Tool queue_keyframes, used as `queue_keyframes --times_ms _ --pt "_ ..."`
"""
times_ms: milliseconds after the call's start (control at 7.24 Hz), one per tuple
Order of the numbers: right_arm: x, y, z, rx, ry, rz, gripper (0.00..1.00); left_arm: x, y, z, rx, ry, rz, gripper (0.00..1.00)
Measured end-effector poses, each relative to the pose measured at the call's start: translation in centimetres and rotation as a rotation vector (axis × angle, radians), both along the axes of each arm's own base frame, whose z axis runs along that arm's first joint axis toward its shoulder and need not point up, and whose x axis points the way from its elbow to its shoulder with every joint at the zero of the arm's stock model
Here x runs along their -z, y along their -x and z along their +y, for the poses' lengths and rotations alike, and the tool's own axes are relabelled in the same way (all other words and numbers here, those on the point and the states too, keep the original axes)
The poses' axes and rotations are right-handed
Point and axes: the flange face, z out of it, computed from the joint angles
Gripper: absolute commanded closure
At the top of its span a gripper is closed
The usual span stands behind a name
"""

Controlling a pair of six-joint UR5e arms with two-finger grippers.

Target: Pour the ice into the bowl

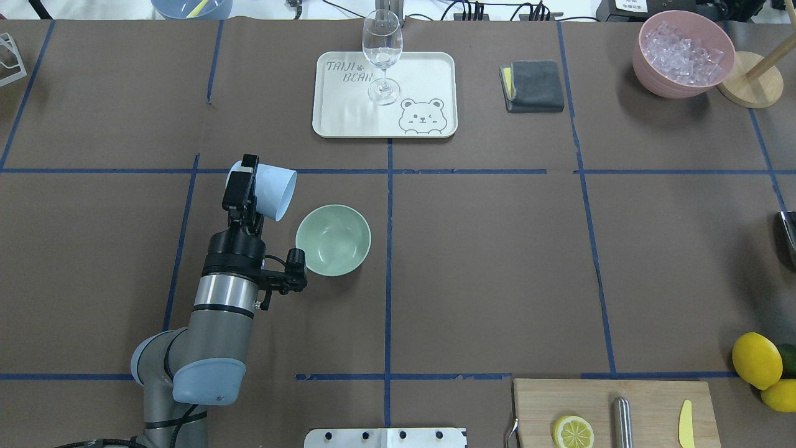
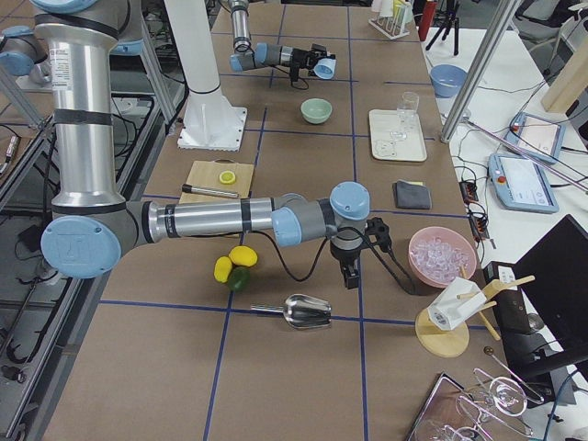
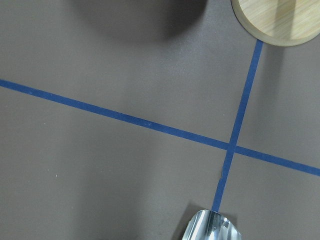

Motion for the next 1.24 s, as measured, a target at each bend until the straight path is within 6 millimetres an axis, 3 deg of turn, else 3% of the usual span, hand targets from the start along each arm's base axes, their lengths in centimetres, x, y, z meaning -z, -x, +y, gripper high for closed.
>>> queue_keyframes --times_ms 1242 --pt "0.02 -0.29 0.11 -0.005 -0.001 0.000 0.00 0.68 0.12 0.21 0.006 -0.013 -0.098 1.00"
